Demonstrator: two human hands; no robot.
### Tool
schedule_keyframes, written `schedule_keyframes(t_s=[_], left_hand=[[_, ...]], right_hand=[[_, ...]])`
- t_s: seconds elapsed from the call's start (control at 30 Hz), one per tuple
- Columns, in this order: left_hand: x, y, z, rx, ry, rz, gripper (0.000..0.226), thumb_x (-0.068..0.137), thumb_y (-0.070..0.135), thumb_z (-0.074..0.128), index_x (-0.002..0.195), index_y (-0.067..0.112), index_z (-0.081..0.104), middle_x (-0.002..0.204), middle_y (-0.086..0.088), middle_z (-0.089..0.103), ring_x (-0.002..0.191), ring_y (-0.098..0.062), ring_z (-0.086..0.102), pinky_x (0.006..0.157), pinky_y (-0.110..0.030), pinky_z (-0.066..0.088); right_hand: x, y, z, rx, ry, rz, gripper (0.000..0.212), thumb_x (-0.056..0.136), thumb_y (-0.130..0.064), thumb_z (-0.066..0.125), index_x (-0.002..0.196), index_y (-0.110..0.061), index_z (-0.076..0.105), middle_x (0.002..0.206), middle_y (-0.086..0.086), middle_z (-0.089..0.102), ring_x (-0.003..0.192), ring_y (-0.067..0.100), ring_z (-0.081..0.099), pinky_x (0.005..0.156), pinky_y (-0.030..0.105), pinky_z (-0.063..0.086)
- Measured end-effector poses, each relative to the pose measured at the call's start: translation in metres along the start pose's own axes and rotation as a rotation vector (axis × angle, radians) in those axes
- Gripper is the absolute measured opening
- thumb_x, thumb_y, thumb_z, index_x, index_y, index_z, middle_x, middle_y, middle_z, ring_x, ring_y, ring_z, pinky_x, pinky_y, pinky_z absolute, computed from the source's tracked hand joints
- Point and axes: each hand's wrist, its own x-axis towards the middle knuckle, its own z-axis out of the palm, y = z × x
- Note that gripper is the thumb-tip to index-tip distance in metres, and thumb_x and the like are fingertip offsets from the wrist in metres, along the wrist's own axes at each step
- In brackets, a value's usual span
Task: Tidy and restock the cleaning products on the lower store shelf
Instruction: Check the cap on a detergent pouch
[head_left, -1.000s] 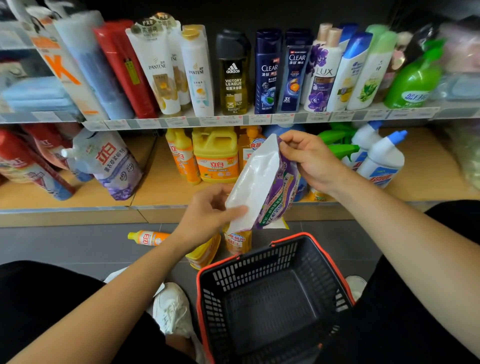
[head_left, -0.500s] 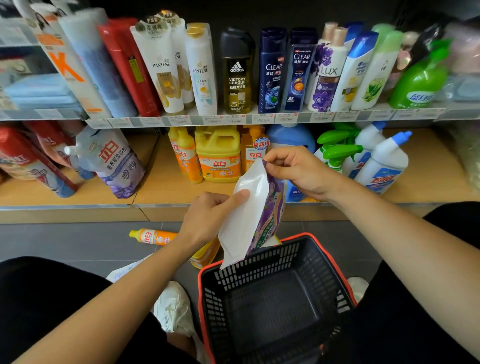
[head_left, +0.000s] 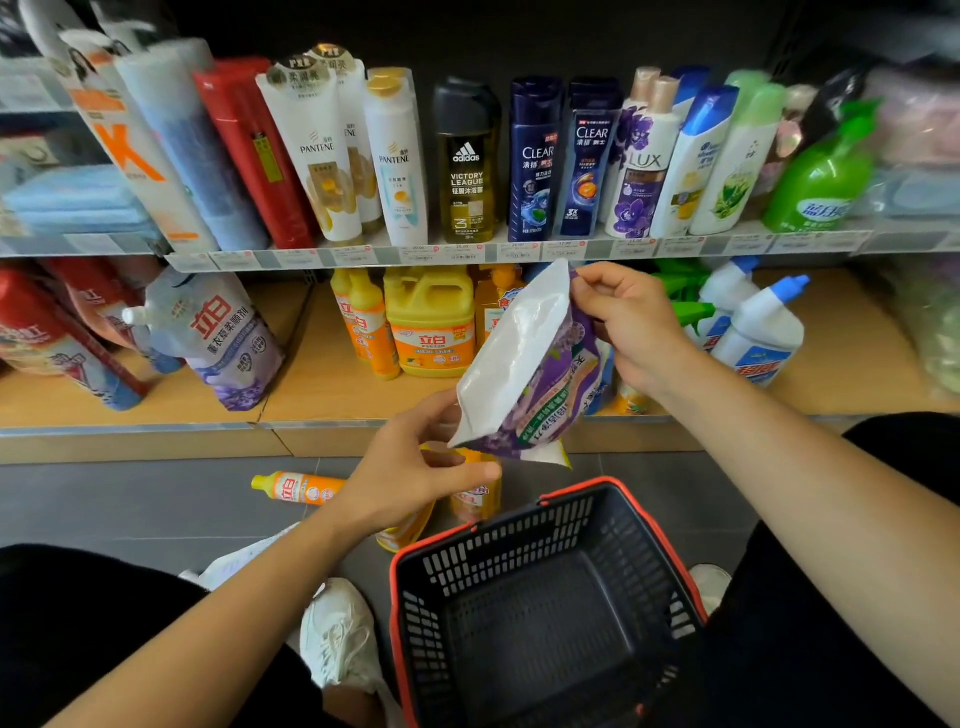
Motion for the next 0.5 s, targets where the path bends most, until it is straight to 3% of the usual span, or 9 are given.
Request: schedule_keyframes(t_s=[0.1,0.23,0.3,0.4,0.5], left_hand=[[0.007,-0.004,0.006,0.104,0.168,0.091,0.044,0.086,0.014,0.079,0.129,0.013,0.068,0.113,0.006,0.076,0.102,-0.01,0.072,0.086,-0.037,0.06],[0.018,-0.004,0.001,0.028,0.285,0.141,0.025,0.094,0.008,0.069,0.108,0.028,0.074,0.096,0.018,0.078,0.09,0.0,0.072,0.077,-0.02,0.057],[0.024,-0.002,-0.001,-0.03,0.35,0.137,0.023,0.096,0.008,0.066,0.099,0.028,0.075,0.088,0.017,0.078,0.084,-0.001,0.069,0.074,-0.025,0.058],[0.034,0.004,-0.006,-0.085,0.436,0.149,0.015,0.097,0.007,0.064,0.09,0.013,0.077,0.076,0.015,0.075,0.074,0.0,0.063,0.067,-0.031,0.054],[0.04,0.013,-0.006,-0.075,0.425,0.212,0.014,0.096,0.013,0.065,0.091,0.009,0.078,0.077,0.009,0.077,0.075,-0.003,0.066,0.062,-0.029,0.053]], right_hand=[[0.0,-0.001,0.0,-0.003,0.035,0.022,0.015,0.098,-0.007,0.058,0.091,-0.011,0.071,0.077,0.001,0.076,0.067,0.01,0.071,0.056,0.021,0.053],[0.0,-0.001,-0.009,-0.053,0.092,0.037,0.016,0.097,-0.011,0.06,0.088,-0.014,0.072,0.072,-0.004,0.075,0.061,0.005,0.068,0.05,0.017,0.05],[0.001,0.002,-0.014,-0.081,0.111,0.061,0.015,0.097,-0.012,0.061,0.088,-0.015,0.073,0.073,-0.004,0.075,0.062,0.006,0.068,0.053,0.019,0.05],[-0.001,0.011,-0.019,-0.135,0.111,0.105,0.015,0.098,-0.011,0.06,0.091,-0.016,0.072,0.077,-0.003,0.074,0.066,0.007,0.067,0.061,0.025,0.052],[-0.004,0.012,-0.024,-0.201,0.11,0.081,0.023,0.097,-0.002,0.055,0.103,-0.018,0.071,0.096,-0.001,0.075,0.085,0.008,0.068,0.07,0.024,0.052]])
